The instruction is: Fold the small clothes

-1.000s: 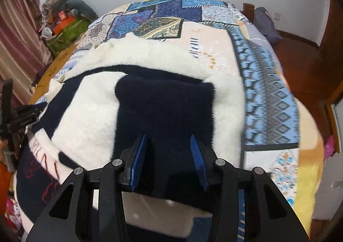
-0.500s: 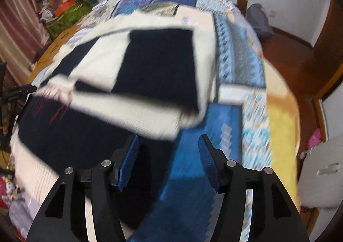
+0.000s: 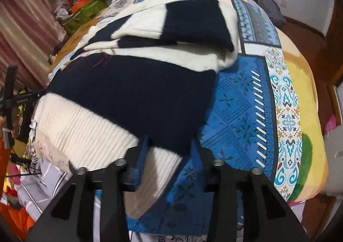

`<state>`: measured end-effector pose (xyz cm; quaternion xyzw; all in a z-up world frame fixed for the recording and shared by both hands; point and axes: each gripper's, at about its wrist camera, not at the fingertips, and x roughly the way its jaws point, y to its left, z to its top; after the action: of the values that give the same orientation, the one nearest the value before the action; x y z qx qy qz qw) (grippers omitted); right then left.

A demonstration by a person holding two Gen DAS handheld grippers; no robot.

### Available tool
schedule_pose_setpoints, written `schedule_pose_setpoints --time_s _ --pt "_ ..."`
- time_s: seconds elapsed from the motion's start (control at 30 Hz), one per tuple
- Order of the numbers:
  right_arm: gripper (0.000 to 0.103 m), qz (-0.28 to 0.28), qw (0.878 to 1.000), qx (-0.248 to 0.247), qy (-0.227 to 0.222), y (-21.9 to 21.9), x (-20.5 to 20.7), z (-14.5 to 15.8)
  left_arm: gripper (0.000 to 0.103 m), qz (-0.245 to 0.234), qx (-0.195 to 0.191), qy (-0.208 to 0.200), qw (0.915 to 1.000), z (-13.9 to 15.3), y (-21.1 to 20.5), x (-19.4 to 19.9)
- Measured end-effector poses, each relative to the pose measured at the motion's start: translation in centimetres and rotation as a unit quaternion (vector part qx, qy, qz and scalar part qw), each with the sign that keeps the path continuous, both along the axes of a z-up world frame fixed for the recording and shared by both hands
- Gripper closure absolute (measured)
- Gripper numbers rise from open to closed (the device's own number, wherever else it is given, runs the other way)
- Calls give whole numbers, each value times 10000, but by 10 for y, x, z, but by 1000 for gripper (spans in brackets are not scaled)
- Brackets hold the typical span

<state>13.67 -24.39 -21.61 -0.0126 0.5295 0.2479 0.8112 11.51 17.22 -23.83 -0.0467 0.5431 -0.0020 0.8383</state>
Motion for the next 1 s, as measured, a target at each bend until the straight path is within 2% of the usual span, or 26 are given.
schedule_pose_setpoints --time_s 0.07,0.1,0.2,0.37,0.47,0.53,0.63,0.77,0.83,0.93,1.0 --pt "91 35 9998 -58 -166 5 -6 3 94 -91 193 -48 9998 2 -10 1" --pt "94 64 9996 -110 -268 9 -5 5 94 -115 229 -64 9997 3 -12 3" --pt "95 86 9990 -49 -443 15 -1 11 95 -237 268 -189 9992 15 -20 9" --pt "95 -27 9966 59 -816 16 23 35 95 -255 -24 -728 9970 61 -17 34" --pt "95 -111 9945 109 -1032 20 48 54 95 -137 -237 -918 9954 81 -8 64" --pt "95 -179 9930 85 -1161 26 68 61 95 -12 -215 -976 9950 86 -2 88" --pt "95 -363 9917 -15 -1233 31 104 65 95 242 -76 -961 9950 84 9 126" --pt "95 -667 9920 -162 -1055 30 147 57 95 663 81 -700 9953 61 31 171" --pt "95 -789 9928 -221 -873 28 169 51 95 854 191 -590 9944 51 44 186" --pt "89 -873 9937 97 -690 19 182 55 95 997 341 -580 9927 44 59 192" --pt "84 -1145 9885 -29 -992 11 181 65 95 1016 299 -571 9927 42 65 191"
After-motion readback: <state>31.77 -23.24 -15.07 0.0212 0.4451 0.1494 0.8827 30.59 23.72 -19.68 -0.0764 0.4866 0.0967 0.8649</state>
